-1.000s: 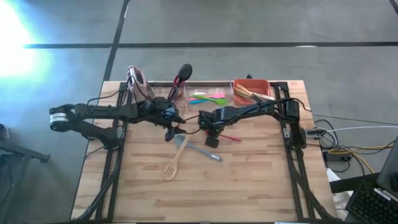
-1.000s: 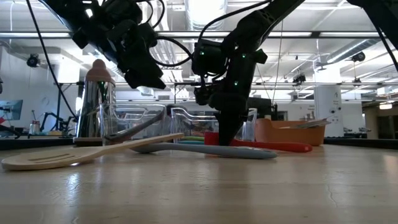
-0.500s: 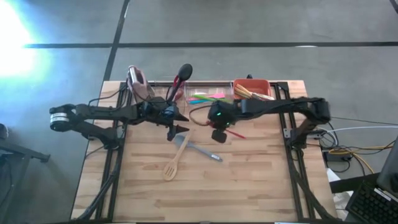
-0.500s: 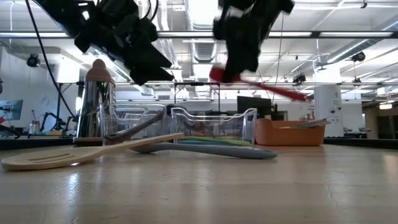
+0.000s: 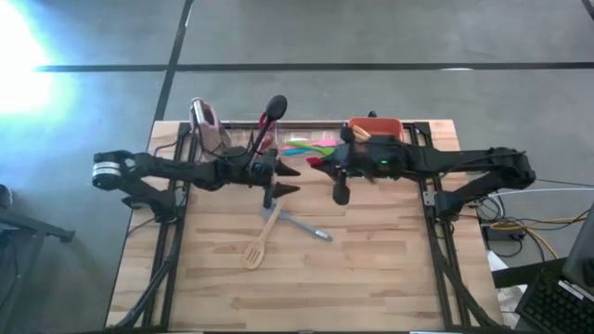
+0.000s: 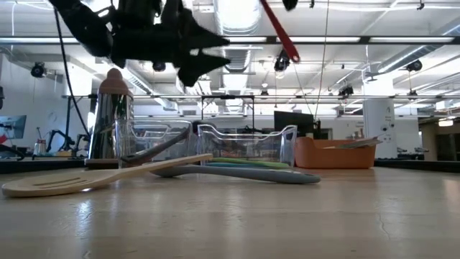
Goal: Pick & Place Kitchen Items
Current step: Put the red spatula into the right transparent bin
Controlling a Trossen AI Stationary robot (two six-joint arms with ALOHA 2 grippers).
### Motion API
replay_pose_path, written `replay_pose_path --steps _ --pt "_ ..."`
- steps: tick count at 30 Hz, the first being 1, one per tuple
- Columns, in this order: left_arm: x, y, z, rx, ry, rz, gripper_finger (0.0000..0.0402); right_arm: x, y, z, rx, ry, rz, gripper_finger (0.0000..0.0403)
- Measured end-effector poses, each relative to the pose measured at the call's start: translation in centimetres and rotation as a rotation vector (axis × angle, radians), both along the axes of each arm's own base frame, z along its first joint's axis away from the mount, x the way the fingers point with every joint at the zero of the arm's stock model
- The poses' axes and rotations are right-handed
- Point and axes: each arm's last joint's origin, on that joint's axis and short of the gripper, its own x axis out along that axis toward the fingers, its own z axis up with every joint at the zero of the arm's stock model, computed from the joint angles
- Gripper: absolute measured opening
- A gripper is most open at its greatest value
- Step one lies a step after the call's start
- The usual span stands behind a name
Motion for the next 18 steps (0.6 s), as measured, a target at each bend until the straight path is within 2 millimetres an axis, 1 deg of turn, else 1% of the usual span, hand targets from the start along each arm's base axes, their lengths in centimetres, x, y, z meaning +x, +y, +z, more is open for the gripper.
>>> replay_pose_path --steps 3,6,8,12,16,18 --pt "1.0 -0.6 0.2 0.021 -0.138 -0.027 0.0252 -0.9 0.5 0.9 -0.044 -0.129 0.031 0.0011" --pt "1.9 -1.1 -0.1 0.051 -0.238 -0.05 0.0252 -1.4 0.6 0.9 -0.063 -0.182 0.045 0.0011" --pt "2.6 -1.2 -0.1 0.073 -0.278 -0.054 0.0252 -1.3 0.8 0.7 -0.057 -0.204 0.075 0.0011" --pt "4.3 -0.9 -0.1 0.091 -0.299 -0.048 0.0252 -1.3 1.2 0.8 -0.055 -0.262 0.126 0.0011" --pt "5.7 -0.8 0.3 0.1 -0.315 -0.059 0.0252 -1.2 1.3 0.5 -0.054 -0.252 0.135 0.0011" --pt "6.1 -0.8 0.6 0.11 -0.325 -0.06 0.0252 -1.2 1.3 0.4 -0.054 -0.251 0.132 0.0011"
